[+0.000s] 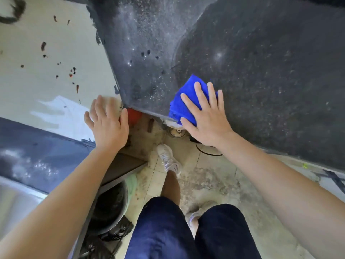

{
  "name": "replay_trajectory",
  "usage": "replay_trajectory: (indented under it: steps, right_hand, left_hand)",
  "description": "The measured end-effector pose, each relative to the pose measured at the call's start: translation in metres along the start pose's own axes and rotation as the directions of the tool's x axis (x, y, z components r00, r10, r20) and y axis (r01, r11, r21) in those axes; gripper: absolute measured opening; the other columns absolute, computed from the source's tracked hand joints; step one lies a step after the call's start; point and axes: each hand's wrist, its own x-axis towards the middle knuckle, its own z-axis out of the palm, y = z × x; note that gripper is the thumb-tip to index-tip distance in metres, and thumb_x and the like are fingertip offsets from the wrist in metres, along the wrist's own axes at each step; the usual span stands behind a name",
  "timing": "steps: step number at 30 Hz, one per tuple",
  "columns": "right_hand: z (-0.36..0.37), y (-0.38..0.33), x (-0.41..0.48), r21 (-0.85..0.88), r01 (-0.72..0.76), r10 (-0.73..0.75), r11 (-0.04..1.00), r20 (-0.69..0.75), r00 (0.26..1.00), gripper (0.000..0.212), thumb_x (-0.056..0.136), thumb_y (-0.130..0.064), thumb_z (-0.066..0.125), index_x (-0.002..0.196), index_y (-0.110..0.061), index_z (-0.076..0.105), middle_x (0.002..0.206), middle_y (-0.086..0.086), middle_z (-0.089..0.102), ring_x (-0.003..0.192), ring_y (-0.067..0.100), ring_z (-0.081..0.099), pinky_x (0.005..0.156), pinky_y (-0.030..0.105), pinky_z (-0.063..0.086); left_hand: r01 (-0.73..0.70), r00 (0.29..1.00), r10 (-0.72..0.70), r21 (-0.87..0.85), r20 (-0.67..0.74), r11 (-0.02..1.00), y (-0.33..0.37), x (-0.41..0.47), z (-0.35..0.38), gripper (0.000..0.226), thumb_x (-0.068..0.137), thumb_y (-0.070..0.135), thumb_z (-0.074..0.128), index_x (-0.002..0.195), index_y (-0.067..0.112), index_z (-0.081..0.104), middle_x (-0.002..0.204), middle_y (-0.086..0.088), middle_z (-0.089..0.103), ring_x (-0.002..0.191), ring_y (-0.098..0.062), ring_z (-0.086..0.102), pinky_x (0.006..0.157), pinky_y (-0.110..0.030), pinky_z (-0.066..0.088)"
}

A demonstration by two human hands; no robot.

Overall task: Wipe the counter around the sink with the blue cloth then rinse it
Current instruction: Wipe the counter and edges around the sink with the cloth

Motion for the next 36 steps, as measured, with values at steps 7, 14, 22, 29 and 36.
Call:
replay_trajectory:
  steps: [7, 14, 22, 29, 36]
  right_hand:
    - [-0.002, -0.126, 0.139, -0.036, 0.176, -0.174, 0.984, 0.056, 0.983, 0.069, 0.099, -0.061, 0.021, 0.161, -0.032, 0.010, 0.168, 0.012, -0.006, 0.151, 0.045, -0.010, 0.120, 0.064, -0.003]
    - [-0.010, -0.094, 0.130, 0.007, 0.212, -0.212, 0.977, 0.034, 0.977, 0.069, 0.096, -0.062, 0.025, 0.159, -0.035, 0.019, 0.169, 0.007, 0.002, 0.154, 0.038, -0.004, 0.123, 0.057, 0.000]
    - [-0.028, 0.075, 0.035, -0.008, -0.135, 0.136, 0.991, 0.049, 0.990, 0.071, 0.095, -0.065, 0.027, 0.159, -0.033, 0.023, 0.170, 0.003, -0.001, 0.154, 0.034, -0.007, 0.123, 0.056, 0.003]
    - [-0.033, 0.062, 0.061, -0.047, -0.152, 0.155, 0.987, 0.075, 0.985, 0.071, 0.098, -0.062, 0.026, 0.160, -0.028, 0.020, 0.169, 0.010, -0.003, 0.153, 0.041, -0.010, 0.121, 0.059, -0.002]
    - [-0.031, -0.042, 0.207, -0.074, 0.181, -0.177, 0.981, 0.056, 0.983, 0.069, 0.100, -0.061, 0.026, 0.160, -0.030, 0.017, 0.168, 0.015, 0.000, 0.152, 0.047, -0.004, 0.122, 0.062, 0.000]
  left_hand:
    - [0.009, 0.999, -0.010, 0.026, 0.048, 1.000, -0.040, 0.002, -0.013, 0.040, 0.105, 0.036, 0.035, 0.143, 0.025, 0.041, 0.155, -0.009, 0.033, 0.144, -0.033, 0.028, 0.118, -0.057, 0.016]
    - [-0.019, 1.000, 0.019, 0.062, -0.011, 0.998, -0.037, 0.019, -0.013, 0.038, 0.102, 0.036, 0.043, 0.135, 0.019, 0.050, 0.146, -0.012, 0.040, 0.134, -0.037, 0.037, 0.112, -0.054, 0.021]
    - [-0.052, 0.994, 0.054, 0.016, -0.097, 0.999, -0.015, 0.080, -0.009, 0.045, 0.101, 0.033, 0.047, 0.139, 0.008, 0.045, 0.148, -0.020, 0.041, 0.135, -0.041, 0.037, 0.110, -0.060, 0.025]
    - [-0.050, 0.999, 0.050, 0.007, 0.005, 0.999, -0.008, 0.115, 0.001, 0.056, 0.104, 0.048, 0.030, 0.148, 0.013, 0.031, 0.160, -0.015, 0.024, 0.148, -0.035, 0.018, 0.118, -0.058, 0.012]
    - [-0.026, 1.000, 0.026, -0.028, -0.004, 0.999, -0.005, 0.115, 0.000, 0.057, 0.104, 0.046, 0.030, 0.149, 0.012, 0.034, 0.159, -0.015, 0.027, 0.148, -0.034, 0.020, 0.119, -0.057, 0.011]
